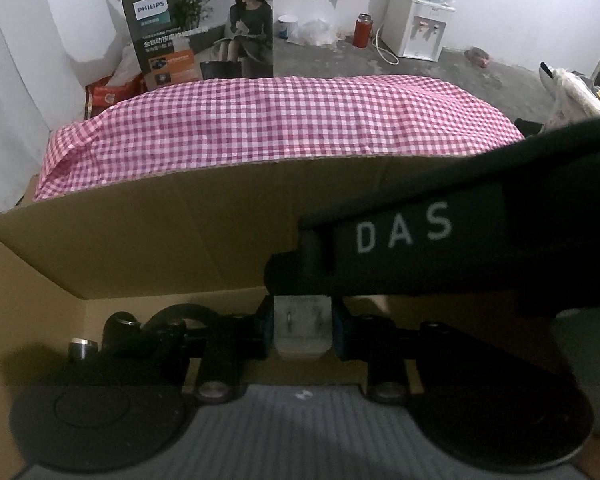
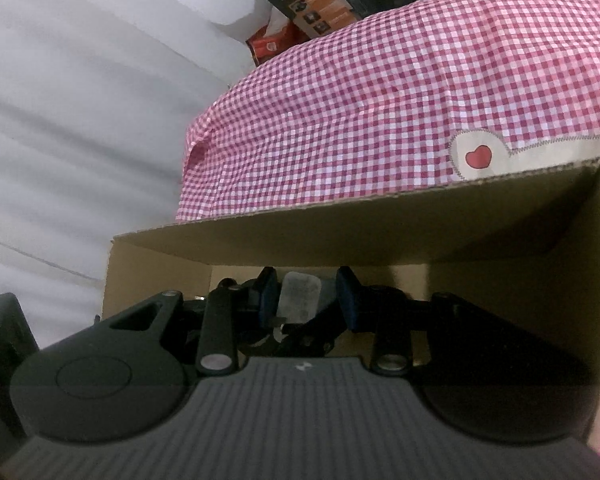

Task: Organize rigid objects
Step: 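Lower the white plug charger into the box and open the right gripper, then withdraw the right gripper from the box toward the gold-lidded jar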

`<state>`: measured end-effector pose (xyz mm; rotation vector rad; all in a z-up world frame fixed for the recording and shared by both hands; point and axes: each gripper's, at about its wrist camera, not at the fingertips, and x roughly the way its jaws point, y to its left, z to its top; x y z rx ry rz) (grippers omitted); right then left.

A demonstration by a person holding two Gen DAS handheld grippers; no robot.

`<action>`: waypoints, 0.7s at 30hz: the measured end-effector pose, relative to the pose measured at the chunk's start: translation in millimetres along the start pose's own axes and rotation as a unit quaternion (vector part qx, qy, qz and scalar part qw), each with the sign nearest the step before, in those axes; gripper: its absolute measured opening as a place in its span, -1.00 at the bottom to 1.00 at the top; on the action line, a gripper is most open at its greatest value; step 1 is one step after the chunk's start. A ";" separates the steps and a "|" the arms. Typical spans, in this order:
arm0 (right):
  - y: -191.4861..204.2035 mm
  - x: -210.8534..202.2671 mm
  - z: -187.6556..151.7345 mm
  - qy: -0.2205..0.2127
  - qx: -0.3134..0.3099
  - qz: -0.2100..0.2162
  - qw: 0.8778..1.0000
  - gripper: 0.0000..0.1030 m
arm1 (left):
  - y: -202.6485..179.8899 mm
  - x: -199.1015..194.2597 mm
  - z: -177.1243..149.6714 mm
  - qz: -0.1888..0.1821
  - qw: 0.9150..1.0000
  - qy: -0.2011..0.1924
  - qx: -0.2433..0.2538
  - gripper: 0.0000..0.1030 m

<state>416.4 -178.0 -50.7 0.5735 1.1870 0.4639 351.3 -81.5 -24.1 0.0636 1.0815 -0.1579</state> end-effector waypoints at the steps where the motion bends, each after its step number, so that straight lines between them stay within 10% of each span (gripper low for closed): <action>1: -0.3 -1.4 -0.6 -0.001 0.003 0.001 1.000 -0.36 | 0.4 -1.0 0.2 -0.002 1.000 -0.001 0.000 -0.28; 8: 9.9 -54.3 -17.6 -0.038 -0.011 0.025 0.999 -0.12 | -4.4 -33.0 -5.7 -0.007 0.999 -0.024 0.024 0.59; 21: 33.5 -227.2 -109.2 -0.189 -0.078 0.110 0.973 0.18 | 2.8 -152.4 -55.2 -0.032 0.992 -0.111 0.053 0.77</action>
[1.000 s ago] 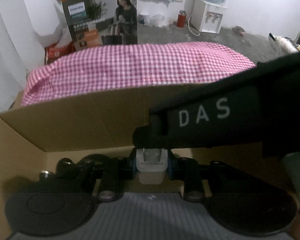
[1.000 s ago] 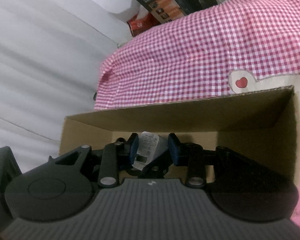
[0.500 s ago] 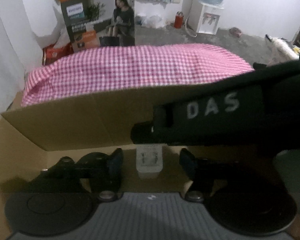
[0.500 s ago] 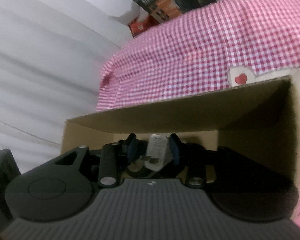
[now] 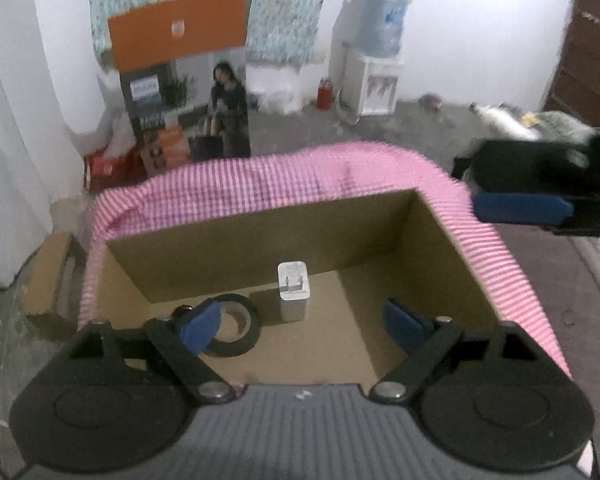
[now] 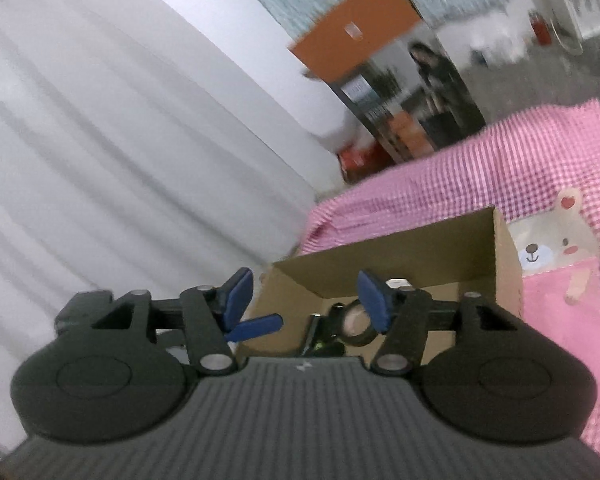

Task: Organize rigid objects
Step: 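Withdraw the right gripper from the box toward the gold-lidded jar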

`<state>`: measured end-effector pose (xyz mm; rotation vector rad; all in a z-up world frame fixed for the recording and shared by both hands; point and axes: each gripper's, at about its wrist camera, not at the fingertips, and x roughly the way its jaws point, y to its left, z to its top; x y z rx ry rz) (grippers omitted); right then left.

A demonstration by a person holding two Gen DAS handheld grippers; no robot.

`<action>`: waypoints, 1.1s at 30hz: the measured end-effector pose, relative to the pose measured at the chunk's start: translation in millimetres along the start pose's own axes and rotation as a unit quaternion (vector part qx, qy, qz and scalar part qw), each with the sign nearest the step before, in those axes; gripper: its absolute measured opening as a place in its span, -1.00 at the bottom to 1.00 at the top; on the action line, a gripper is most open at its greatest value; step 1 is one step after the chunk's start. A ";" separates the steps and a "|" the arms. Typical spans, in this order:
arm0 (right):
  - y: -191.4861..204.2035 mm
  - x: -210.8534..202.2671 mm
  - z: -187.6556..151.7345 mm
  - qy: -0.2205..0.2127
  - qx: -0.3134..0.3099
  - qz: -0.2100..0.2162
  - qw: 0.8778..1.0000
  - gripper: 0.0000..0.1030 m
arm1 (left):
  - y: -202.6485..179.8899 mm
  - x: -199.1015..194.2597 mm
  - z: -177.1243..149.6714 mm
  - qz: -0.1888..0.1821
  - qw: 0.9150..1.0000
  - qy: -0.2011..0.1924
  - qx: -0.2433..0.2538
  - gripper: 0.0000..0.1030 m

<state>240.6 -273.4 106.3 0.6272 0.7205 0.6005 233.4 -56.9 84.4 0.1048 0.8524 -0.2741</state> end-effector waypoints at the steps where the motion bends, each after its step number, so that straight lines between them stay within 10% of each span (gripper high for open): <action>1: 5.7 -16.5 -6.8 -0.011 -0.008 0.006 1.000 0.20 | -1.3 -14.3 -4.9 -0.004 1.000 -0.012 0.005 0.79; 10: 17.3 -94.4 -109.7 -0.063 -0.035 0.003 0.997 0.47 | -34.3 -91.9 -101.7 -0.021 0.988 -0.100 0.112 0.94; 17: -3.3 -67.1 -186.7 -0.026 -0.012 -0.055 0.998 0.48 | -51.9 -74.3 -177.2 -0.025 0.984 -0.071 0.161 0.94; 33: -19.9 11.3 -200.8 0.054 -0.004 -0.071 0.996 0.48 | -68.8 -5.5 -232.5 -0.005 0.987 -0.037 0.155 0.87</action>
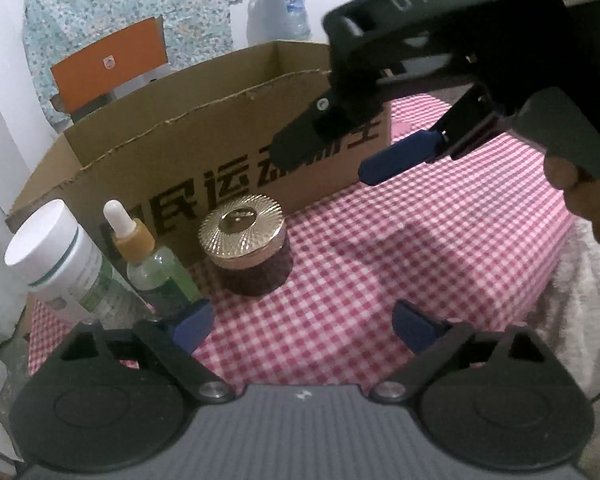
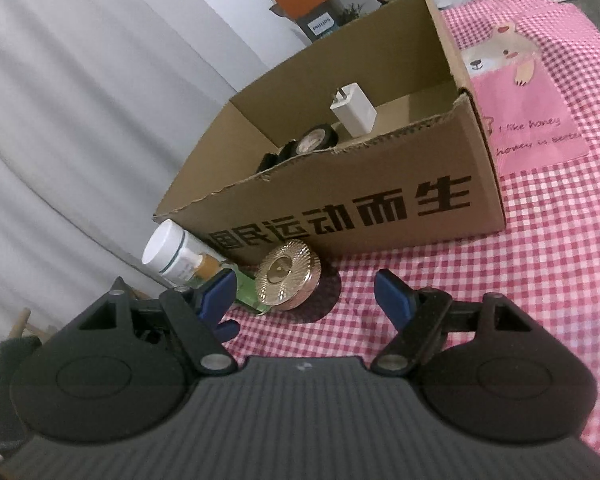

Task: Organize rigid objects
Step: 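Withdraw the right gripper from the box toward the gold-lidded jar, then grasp the gold-lidded jar by its lid with the right gripper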

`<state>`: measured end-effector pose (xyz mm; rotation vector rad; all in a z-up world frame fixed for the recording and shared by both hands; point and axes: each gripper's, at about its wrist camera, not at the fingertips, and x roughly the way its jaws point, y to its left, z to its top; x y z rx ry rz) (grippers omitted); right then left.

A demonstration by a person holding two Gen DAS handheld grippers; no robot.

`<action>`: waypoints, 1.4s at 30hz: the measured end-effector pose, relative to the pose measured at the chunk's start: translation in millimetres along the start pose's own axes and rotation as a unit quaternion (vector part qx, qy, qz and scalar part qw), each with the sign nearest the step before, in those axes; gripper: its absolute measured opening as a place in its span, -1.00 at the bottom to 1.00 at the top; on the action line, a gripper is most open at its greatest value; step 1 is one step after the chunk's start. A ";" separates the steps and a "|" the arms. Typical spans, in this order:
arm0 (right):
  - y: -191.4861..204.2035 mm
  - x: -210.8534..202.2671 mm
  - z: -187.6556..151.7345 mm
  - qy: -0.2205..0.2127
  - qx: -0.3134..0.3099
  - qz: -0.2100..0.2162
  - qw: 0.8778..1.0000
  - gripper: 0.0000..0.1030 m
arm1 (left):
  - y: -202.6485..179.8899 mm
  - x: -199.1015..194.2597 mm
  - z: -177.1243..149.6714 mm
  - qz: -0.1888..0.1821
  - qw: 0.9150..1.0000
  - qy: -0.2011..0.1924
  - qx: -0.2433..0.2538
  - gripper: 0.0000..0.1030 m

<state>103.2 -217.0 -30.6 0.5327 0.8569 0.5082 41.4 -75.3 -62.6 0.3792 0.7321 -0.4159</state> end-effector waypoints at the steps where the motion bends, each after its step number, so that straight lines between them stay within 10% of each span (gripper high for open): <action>1: -0.9 2.2 1.4 0.003 0.001 0.002 1.000 0.48 | 0.2 3.2 -1.4 0.005 1.000 -0.001 0.000 0.86; 17: 2.1 68.1 18.0 0.046 -0.010 0.016 0.999 -0.12 | 16.3 32.2 0.9 -0.010 0.998 -0.031 -0.047 0.79; 42: 8.6 68.2 8.6 0.054 0.007 0.003 0.999 -0.07 | 29.8 23.2 -6.5 -0.047 0.996 -0.044 -0.061 0.77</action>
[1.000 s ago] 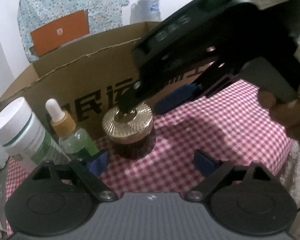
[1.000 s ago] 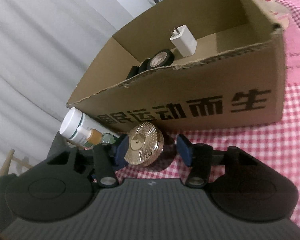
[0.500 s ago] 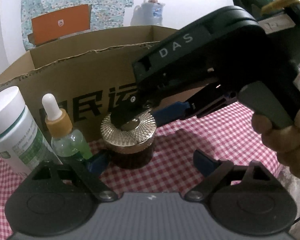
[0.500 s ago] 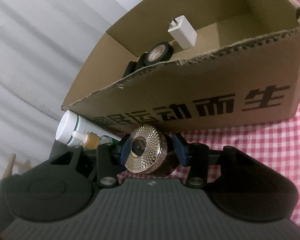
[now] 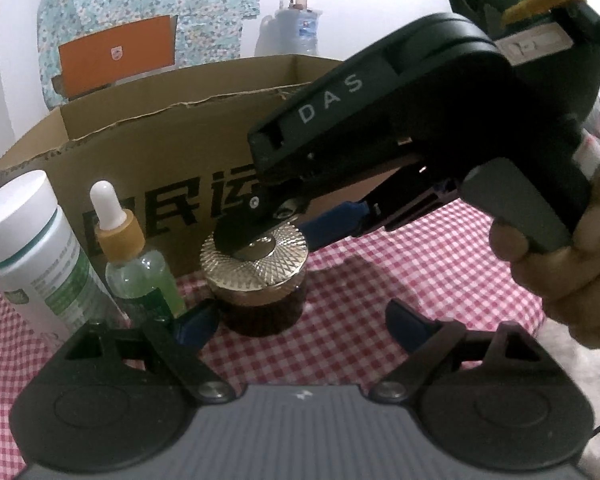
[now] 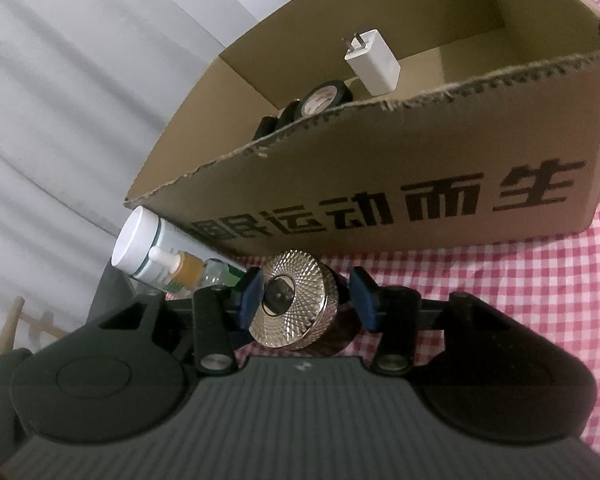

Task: Organize rigid objects
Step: 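Grasp the gold-lidded jar by its lid with the right gripper, then lift the gold-lidded jar over the box with the right gripper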

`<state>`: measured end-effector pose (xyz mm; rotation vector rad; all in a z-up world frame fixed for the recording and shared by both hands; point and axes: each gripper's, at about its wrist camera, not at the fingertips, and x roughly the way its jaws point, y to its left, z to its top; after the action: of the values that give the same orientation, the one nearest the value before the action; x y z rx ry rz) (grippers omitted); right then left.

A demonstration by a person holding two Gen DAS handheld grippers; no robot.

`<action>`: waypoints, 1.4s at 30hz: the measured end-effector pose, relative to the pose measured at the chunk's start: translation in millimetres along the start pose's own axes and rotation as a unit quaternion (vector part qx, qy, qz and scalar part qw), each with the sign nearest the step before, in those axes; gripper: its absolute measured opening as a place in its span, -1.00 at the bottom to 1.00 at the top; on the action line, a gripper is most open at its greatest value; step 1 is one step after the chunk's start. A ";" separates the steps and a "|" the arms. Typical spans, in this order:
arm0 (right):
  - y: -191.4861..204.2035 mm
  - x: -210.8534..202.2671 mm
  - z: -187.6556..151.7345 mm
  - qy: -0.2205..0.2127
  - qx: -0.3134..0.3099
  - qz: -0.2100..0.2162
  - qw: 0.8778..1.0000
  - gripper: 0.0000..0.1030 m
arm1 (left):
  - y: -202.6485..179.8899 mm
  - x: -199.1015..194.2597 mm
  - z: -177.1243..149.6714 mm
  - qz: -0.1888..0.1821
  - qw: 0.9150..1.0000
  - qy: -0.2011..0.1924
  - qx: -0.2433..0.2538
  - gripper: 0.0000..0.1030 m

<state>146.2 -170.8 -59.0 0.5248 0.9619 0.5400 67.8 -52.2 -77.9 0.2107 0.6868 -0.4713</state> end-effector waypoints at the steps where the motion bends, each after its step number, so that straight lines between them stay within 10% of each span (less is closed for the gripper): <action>1: -0.4 -1.3 -1.1 -0.001 0.000 -0.001 1.000 -0.07 | -0.8 0.0 -0.3 -0.001 1.000 0.000 0.001 0.77; 14: -9.9 -6.8 2.6 -0.005 0.017 0.002 1.000 -0.06 | -0.9 4.8 4.0 0.010 1.000 -0.011 -0.024 0.74; 33: -13.4 -42.7 -36.8 -0.003 0.046 -0.003 0.999 -0.04 | -13.3 -24.0 -12.4 -0.066 0.997 -0.004 -0.036 0.46; 42: -7.5 -56.7 -45.0 -0.018 0.033 -0.011 0.999 -0.04 | -15.0 -15.0 -10.4 -0.032 0.999 0.000 -0.019 0.37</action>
<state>82.4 -204.7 -50.1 0.5796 0.9534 0.4789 44.6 -56.6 -76.5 0.1539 0.7029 -0.5193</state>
